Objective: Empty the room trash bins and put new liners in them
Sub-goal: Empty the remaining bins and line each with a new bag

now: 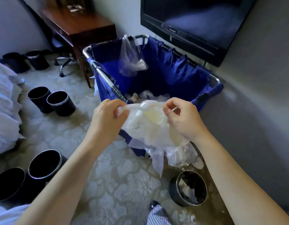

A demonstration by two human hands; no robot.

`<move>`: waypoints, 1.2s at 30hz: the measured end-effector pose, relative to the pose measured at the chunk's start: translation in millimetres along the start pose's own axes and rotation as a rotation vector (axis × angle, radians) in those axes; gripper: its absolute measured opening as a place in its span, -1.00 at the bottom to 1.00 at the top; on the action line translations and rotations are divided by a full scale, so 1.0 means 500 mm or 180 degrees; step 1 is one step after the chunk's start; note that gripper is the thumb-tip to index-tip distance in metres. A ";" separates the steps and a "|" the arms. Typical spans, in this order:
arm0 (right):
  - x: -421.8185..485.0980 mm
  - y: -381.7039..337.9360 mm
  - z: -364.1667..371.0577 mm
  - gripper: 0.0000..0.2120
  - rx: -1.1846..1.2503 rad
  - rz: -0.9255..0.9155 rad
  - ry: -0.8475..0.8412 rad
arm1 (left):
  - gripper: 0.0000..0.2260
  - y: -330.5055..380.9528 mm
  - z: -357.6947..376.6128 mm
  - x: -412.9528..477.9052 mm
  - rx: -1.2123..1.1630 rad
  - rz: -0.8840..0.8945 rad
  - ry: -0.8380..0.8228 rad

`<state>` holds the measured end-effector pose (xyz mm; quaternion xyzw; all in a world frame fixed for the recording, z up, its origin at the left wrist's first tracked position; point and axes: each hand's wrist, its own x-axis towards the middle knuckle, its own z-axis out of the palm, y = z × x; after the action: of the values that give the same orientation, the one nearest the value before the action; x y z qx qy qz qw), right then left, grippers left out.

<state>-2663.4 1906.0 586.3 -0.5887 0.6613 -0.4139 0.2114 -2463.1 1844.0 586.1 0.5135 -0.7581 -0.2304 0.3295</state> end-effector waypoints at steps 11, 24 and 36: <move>0.387 0.112 0.068 -0.88 0.0524 0.0426 0.0272 | -0.81 -0.073 0.088 0.371 -0.0087 -0.0150 -0.0659; 0.549 0.278 0.239 -0.89 0.0578 0.2154 -0.0201 | -0.75 -0.221 0.289 0.607 0.1066 -0.0067 -0.2725; 0.515 0.318 0.314 -0.82 0.0061 0.3265 -0.0481 | -0.69 -0.332 0.387 0.684 0.1871 0.0882 -0.4145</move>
<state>-2695.0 1607.8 423.8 -0.2152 0.8439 -0.2195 0.4397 -2589.2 1467.0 431.1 0.2388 -0.8891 -0.2323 -0.3138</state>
